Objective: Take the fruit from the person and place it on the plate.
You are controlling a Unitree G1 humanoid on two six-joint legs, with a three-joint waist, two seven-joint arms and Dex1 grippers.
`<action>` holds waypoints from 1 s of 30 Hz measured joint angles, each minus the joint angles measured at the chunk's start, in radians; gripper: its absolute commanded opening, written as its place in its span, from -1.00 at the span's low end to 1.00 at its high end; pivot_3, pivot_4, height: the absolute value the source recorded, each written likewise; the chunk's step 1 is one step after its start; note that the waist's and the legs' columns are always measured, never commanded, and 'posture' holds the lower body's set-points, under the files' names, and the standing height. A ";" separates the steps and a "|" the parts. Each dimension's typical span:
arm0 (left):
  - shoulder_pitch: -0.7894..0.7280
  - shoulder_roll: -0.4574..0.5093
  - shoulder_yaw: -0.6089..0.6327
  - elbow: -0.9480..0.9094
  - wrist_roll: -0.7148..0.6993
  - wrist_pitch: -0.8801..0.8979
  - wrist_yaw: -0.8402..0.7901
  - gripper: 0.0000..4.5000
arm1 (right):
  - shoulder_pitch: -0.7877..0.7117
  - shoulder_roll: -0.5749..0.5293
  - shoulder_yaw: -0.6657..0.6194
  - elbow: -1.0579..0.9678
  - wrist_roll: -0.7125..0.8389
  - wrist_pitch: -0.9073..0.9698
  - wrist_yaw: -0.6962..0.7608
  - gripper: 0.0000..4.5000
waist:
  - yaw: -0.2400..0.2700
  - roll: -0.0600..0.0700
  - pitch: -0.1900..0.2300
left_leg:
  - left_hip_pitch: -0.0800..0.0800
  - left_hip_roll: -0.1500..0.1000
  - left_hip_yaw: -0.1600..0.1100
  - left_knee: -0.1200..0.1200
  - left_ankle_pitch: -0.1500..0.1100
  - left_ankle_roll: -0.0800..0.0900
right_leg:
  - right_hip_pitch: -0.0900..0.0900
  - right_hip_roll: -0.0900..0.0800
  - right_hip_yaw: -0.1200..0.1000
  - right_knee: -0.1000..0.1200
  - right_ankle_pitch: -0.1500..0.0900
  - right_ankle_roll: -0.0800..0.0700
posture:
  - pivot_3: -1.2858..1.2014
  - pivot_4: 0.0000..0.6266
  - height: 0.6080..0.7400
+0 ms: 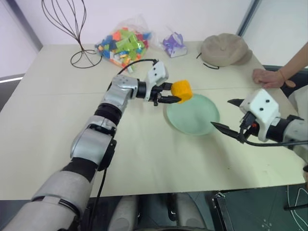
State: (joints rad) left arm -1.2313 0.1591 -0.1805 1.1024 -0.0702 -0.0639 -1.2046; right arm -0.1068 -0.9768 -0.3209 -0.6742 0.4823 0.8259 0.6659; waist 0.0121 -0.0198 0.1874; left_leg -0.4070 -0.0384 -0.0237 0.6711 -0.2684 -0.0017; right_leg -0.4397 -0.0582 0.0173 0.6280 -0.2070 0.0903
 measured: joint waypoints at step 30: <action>0.009 -0.085 -0.040 0.123 0.191 -0.029 0.018 -0.08 | 0.021 0.015 -0.017 -0.067 0.005 0.043 -0.050 1.00 | 0.001 0.000 0.000 | -0.002 0.001 -0.001 0.009 -0.004 0.006 | 0.002 0.001 0.000 0.001 0.000 0.001 | 0.03 -0.52 1.00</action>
State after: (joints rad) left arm -1.2227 0.0745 -0.2208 1.2255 0.1205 -0.0927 -1.1864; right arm -0.0863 -0.9618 -0.3383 -0.7413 0.4869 0.8687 0.6156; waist 0.0130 -0.0200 0.1875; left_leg -0.4087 -0.0378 -0.0245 0.6806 -0.2722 0.0046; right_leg -0.4375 -0.0576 0.0168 0.6290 -0.2071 0.0914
